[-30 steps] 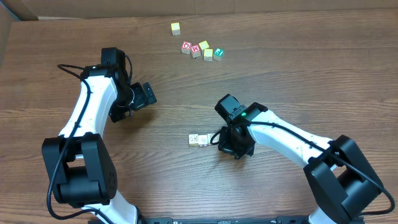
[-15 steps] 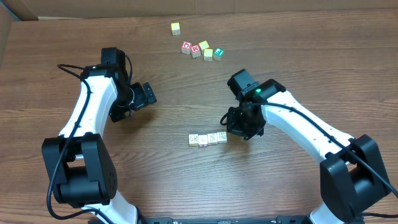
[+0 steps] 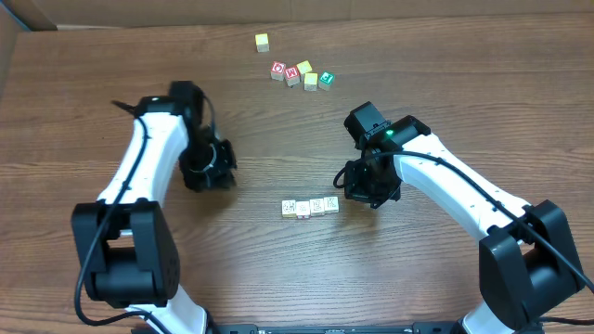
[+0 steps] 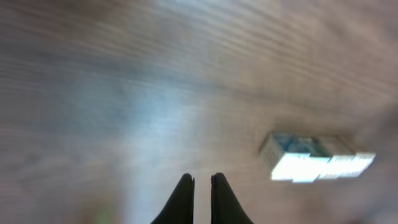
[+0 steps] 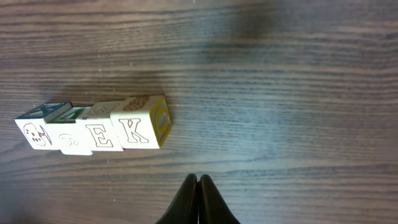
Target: Flip 4 blocks
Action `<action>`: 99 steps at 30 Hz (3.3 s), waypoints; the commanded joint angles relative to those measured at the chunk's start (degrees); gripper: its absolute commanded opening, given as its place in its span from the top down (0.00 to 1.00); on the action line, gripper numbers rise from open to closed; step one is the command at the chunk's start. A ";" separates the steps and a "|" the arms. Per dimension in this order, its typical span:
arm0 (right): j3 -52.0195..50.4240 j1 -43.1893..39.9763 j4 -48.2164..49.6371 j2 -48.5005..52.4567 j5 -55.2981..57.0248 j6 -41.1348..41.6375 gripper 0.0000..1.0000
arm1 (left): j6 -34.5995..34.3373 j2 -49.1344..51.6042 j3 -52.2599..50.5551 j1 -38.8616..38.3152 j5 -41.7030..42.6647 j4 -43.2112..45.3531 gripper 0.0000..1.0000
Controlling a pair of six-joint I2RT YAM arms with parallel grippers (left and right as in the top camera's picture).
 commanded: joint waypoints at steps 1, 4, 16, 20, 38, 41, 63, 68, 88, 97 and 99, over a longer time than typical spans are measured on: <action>0.87 0.00 0.44 -1.55 1.51 -0.57 0.96 | 2.54 -1.40 -0.57 -4.11 -2.93 -2.69 0.96; 0.81 0.00 0.46 -1.53 2.05 -1.97 0.96 | 2.05 -1.44 -1.38 -8.37 -6.62 -4.07 0.96; -4.33 0.00 5.70 -1.53 4.31 -1.77 0.94 | -7.39 -2.21 -4.07 -21.16 -11.30 -0.81 0.96; -5.73 0.00 7.58 -1.53 4.28 -1.73 0.94 | -12.28 -5.29 -4.17 -25.31 -16.96 -0.83 0.96; -6.25 0.63 11.34 -1.42 4.26 5.84 0.93 | -17.84 -31.12 -5.05 -27.96 -20.50 -4.83 0.96; -6.25 1.53 11.67 -1.42 4.31 5.81 0.93 | -19.23 -30.21 -7.65 -27.93 -20.52 -3.74 0.96; -6.25 2.49 12.83 -0.55 4.48 5.81 0.93 | -12.52 -10.93 -16.39 -24.02 -14.51 13.62 0.96; -6.25 2.49 12.79 -0.55 4.48 5.81 0.93 | -11.96 -7.50 -16.39 -23.93 -14.38 15.04 0.96; -13.03 5.29 20.48 -0.55 2.71 6.03 0.94 | -10.95 -4.76 -17.25 -23.93 -13.88 18.51 0.96; -13.09 5.81 20.72 -0.55 2.73 6.03 0.94 | -10.97 -4.76 -17.42 -23.93 -14.73 18.58 0.96; -13.09 5.81 20.74 -0.55 2.73 6.03 0.94 | -10.97 -4.74 -17.42 -23.93 -15.13 18.58 0.96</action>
